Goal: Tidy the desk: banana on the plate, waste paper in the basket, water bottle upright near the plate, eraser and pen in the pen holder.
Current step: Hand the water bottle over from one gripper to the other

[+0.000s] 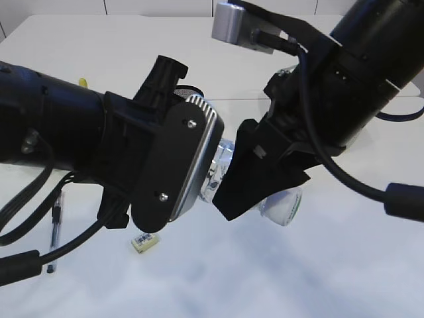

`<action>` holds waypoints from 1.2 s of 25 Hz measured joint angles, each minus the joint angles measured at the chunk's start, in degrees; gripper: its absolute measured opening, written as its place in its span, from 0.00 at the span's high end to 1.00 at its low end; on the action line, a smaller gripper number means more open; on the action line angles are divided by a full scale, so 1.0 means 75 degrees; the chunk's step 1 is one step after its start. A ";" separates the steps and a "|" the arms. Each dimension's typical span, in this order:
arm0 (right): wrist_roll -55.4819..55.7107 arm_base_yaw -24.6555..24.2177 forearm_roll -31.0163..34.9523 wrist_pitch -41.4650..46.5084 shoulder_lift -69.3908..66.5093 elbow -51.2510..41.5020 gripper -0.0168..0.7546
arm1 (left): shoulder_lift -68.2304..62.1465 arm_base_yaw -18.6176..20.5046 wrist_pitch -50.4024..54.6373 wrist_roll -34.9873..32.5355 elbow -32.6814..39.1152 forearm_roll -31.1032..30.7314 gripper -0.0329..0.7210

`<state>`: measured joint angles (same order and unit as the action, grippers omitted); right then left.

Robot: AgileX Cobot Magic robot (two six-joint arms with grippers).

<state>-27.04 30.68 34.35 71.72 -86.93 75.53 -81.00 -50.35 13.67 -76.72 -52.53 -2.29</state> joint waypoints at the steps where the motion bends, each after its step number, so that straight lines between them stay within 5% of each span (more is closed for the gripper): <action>1: -0.0024 0.0000 0.0000 0.0000 0.0000 0.0000 0.43 | -0.0010 0.0000 0.0000 0.0000 0.0000 0.0000 0.41; 30: -0.0504 -0.0154 -0.0337 0.0033 0.0352 0.0000 0.43 | 0.0003 0.0000 -0.0145 0.0071 0.0000 0.0731 0.41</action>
<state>-30.82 29.53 31.82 71.97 -84.29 75.53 -80.98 -50.35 12.58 -76.19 -52.53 3.19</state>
